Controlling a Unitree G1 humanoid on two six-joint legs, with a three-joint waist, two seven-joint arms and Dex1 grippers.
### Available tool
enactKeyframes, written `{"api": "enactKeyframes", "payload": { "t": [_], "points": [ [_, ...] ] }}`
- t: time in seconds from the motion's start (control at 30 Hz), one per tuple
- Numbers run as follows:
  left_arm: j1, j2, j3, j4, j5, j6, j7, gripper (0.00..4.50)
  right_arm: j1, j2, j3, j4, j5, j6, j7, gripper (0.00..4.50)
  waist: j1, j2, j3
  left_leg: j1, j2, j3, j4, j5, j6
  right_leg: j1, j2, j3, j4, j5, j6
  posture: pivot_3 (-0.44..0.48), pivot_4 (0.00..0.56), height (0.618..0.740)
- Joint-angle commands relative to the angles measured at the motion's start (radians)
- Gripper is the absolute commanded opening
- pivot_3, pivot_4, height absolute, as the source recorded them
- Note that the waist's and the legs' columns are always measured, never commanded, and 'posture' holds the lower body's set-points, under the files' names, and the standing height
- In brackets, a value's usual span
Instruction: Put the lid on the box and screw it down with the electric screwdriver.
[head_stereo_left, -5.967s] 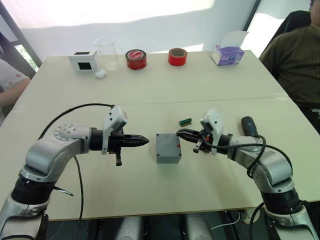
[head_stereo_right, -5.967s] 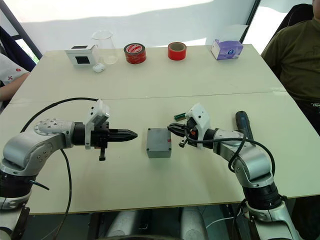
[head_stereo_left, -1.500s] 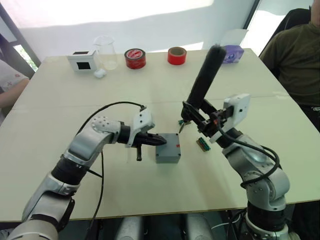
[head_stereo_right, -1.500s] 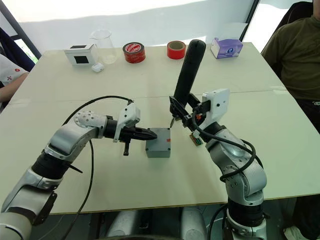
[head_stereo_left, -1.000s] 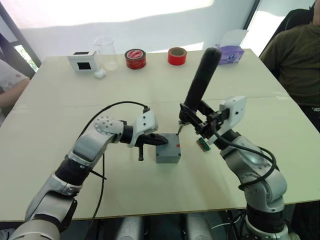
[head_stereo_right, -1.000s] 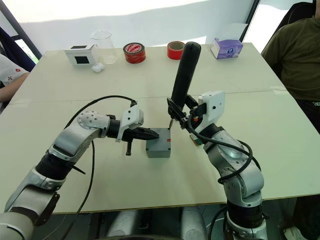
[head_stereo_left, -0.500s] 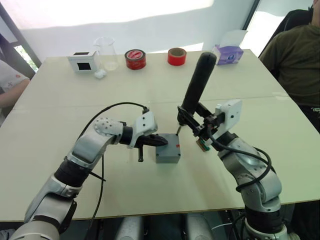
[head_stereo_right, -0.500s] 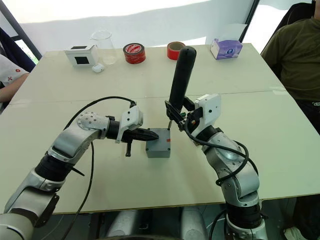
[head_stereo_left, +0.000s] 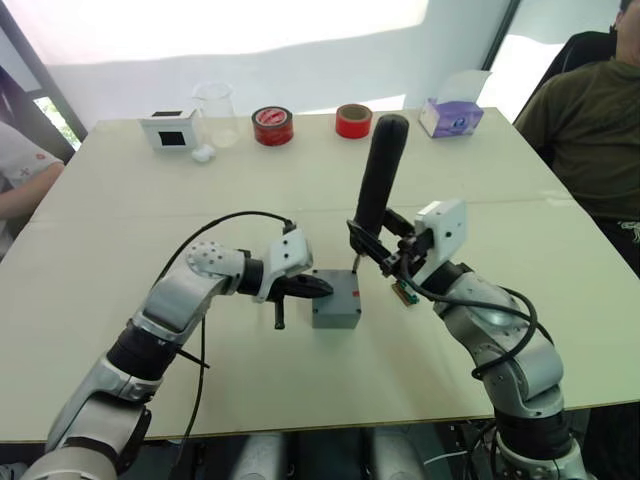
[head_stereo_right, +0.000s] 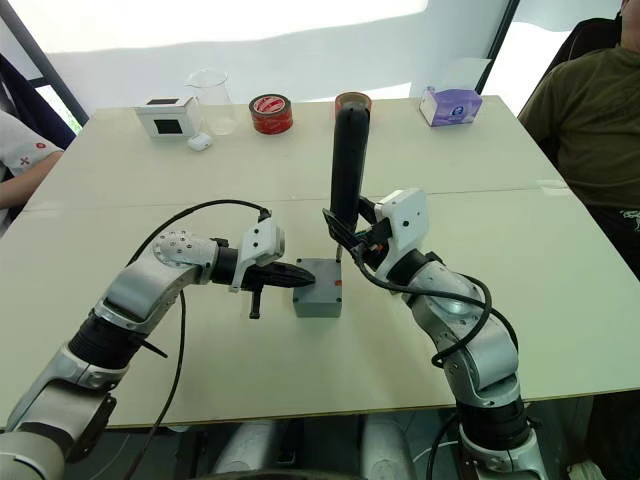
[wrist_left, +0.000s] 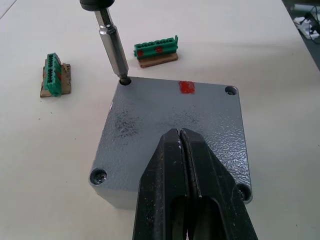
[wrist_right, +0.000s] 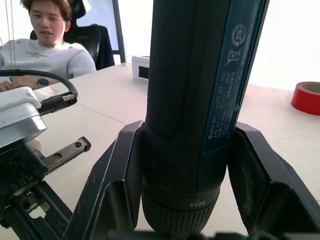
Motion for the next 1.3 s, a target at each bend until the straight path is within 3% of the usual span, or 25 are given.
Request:
{"api": "enactKeyframes", "payload": {
  "t": [0.03, 0.2, 0.93, 1.13, 1.23, 1.3],
  "points": [
    [0.03, 0.011, -0.038, 0.029, 0.043, 0.015, 0.009, 0.0, 0.058, -0.01, 0.053, 0.106, -0.045, 0.067, -0.008, 1.83, 0.0, -0.002, -0.005, 0.001, 0.0, 0.0, 0.0, 0.0, 0.0, 0.001, 0.0, 0.0, 0.0, 0.0, 0.0, 0.0, 0.15, 0.74],
    [0.044, 0.008, -0.04, 0.018, 0.043, 0.019, 0.011, 0.0, 0.076, -0.002, 0.053, 0.112, -0.046, 0.06, -0.003, 1.83, 0.001, -0.007, -0.019, 0.02, -0.001, 0.0, -0.013, -0.001, 0.001, 0.015, -0.002, -0.001, -0.012, -0.003, -0.003, 0.0, 0.15, 0.74],
    [0.046, 0.009, -0.038, 0.006, 0.043, 0.025, 0.009, 0.0, 0.091, -0.011, 0.051, 0.127, -0.07, 0.031, 0.015, 1.83, 0.002, -0.007, -0.028, 0.02, 0.0, -0.001, -0.017, -0.001, 0.0, 0.014, -0.005, -0.001, -0.015, -0.003, -0.004, 0.0, 0.15, 0.74],
    [0.053, -0.002, 0.008, -0.004, 0.0, 0.047, 0.02, 0.0, -0.054, -0.065, -0.104, -0.032, 0.068, 0.072, 0.055, 1.83, 0.005, -0.003, -0.024, 0.014, -0.001, -0.001, -0.017, -0.001, 0.0, 0.009, -0.007, -0.001, -0.016, -0.003, -0.004, 0.0, 0.15, 0.74],
    [0.048, -0.012, 0.025, 0.027, -0.009, 0.023, 0.019, 0.0, -0.275, -0.168, -0.288, -0.043, 0.282, 0.198, 0.064, 1.83, 0.008, 0.004, -0.011, 0.012, -0.001, -0.001, -0.017, -0.001, 0.0, 0.008, -0.007, 0.0, -0.016, -0.003, -0.004, 0.0, 0.15, 0.74],
    [0.04, -0.025, 0.039, 0.052, -0.016, 0.006, 0.02, 0.0, -0.399, -0.232, -0.373, 0.003, 0.399, 0.281, 0.054, 1.83, 0.017, 0.008, -0.005, -0.001, -0.002, 0.0, -0.013, 0.0, -0.001, -0.001, -0.007, 0.0, -0.015, -0.001, -0.006, 0.0, 0.15, 0.74]
  ]
}}
